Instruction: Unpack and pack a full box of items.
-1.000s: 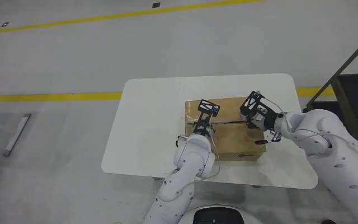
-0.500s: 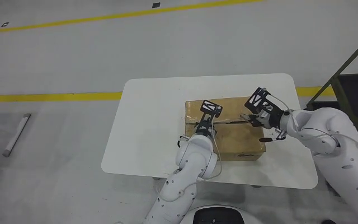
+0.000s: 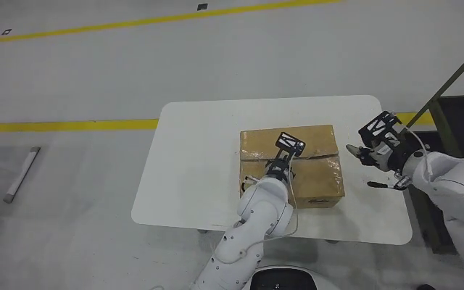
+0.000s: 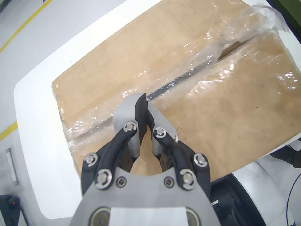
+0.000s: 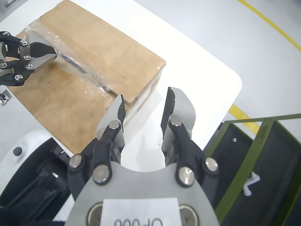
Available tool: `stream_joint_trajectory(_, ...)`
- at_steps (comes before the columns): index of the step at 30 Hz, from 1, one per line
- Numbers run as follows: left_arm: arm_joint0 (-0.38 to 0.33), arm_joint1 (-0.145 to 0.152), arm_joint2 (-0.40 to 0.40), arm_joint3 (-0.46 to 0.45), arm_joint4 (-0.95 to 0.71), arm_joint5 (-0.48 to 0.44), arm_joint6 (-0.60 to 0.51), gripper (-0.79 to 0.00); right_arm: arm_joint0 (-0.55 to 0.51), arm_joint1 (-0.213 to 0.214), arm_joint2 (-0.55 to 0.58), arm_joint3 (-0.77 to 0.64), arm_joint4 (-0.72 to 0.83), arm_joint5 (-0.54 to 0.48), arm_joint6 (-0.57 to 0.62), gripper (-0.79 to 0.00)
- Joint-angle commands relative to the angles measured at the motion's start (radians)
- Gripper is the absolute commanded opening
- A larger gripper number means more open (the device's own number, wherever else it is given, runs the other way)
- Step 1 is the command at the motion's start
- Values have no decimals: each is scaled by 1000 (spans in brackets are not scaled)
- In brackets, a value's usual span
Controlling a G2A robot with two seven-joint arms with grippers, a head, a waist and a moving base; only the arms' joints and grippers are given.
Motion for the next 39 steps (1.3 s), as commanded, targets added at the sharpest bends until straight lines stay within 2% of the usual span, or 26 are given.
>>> stream_joint_trajectory(1,-3,-4,13,5,-2,-4,2,-785,-43,1,37,-23,5,20,-4,-409)
stream_joint_trajectory(9,-18,-22,58,-9,-14,-3,12,-773,-186,-2,129,-88,52,125,-59,-406)
stream_joint_trajectory(11,-14,-22,51,-30,-10,-5,7,-520,-207,-6,136,-92,75,156,-88,-403)
stream_joint_trajectory(12,-11,-21,43,-43,-4,-6,5,-65,-214,-8,136,-95,88,167,-110,-425)
stream_joint_trajectory(13,-7,-20,34,-58,1,-9,0,0,-222,-9,135,-92,99,178,-128,-434)
stream_joint_trajectory(14,-2,-18,20,-78,4,-8,-6,0,-227,-11,130,-90,99,194,-141,-477)
stream_joint_trajectory(16,11,-13,-9,-112,13,-10,-22,0,-227,-14,114,-89,104,217,-174,-640)
stream_joint_trajectory(17,19,-11,-27,-132,19,-8,-29,0,-222,-15,104,-91,97,226,-187,-785)
stream_joint_trajectory(23,86,10,-148,-250,72,-15,-72,0,-157,-26,18,-68,132,246,-307,-785)
stream_joint_trajectory(28,151,27,-261,-329,131,-8,-94,0,-68,-37,-86,-14,171,219,-380,-785)
stream_joint_trajectory(32,194,38,-344,-368,175,-3,-91,0,31,-51,-217,45,207,179,-399,-785)
stream_joint_trajectory(39,229,50,-441,-406,209,-7,-56,0,222,-96,-496,170,175,210,-438,-785)
